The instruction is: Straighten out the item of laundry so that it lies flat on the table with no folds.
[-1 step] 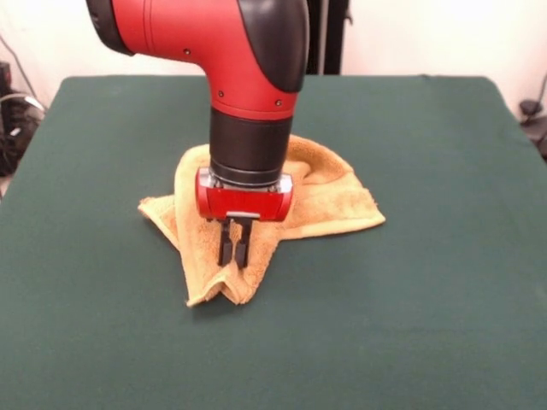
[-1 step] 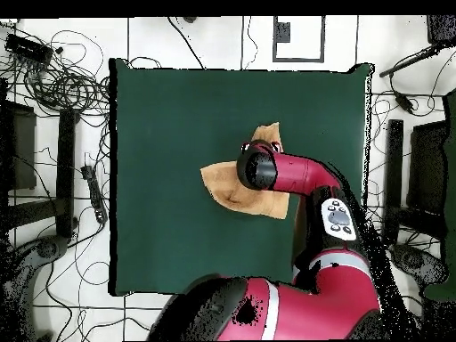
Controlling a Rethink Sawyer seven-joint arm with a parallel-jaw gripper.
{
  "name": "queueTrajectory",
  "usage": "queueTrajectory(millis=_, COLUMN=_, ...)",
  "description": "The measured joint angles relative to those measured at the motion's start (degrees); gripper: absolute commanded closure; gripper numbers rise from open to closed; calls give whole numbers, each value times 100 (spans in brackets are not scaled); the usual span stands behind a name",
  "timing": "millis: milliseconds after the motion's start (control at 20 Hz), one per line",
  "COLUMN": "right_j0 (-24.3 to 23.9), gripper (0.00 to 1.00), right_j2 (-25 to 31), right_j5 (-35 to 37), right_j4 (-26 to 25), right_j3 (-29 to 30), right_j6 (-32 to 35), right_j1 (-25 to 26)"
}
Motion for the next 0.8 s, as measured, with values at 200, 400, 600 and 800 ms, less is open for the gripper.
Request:
queueTrajectory(millis=200, right_j0=-92, gripper=100, right_j2=2, right_j5=-32, right_j4=-47, right_j3=181, right_j6=0, right_j1=-74)
queueTrajectory(millis=400, right_j0=-172, gripper=100, right_j2=5, right_j5=-50, right_j4=-98, right_j3=323, right_j6=0, right_j1=-137)
queueTrajectory(millis=600, right_j0=-235, gripper=100, right_j2=7, right_j5=-77, right_j4=-210, right_j3=465, right_j6=0, right_j1=-193)
queueTrajectory(millis=800, right_j0=-276, gripper=100, right_j2=7, right_j5=-132, right_j4=-299, right_j3=618, right_j6=0, right_j1=-259)
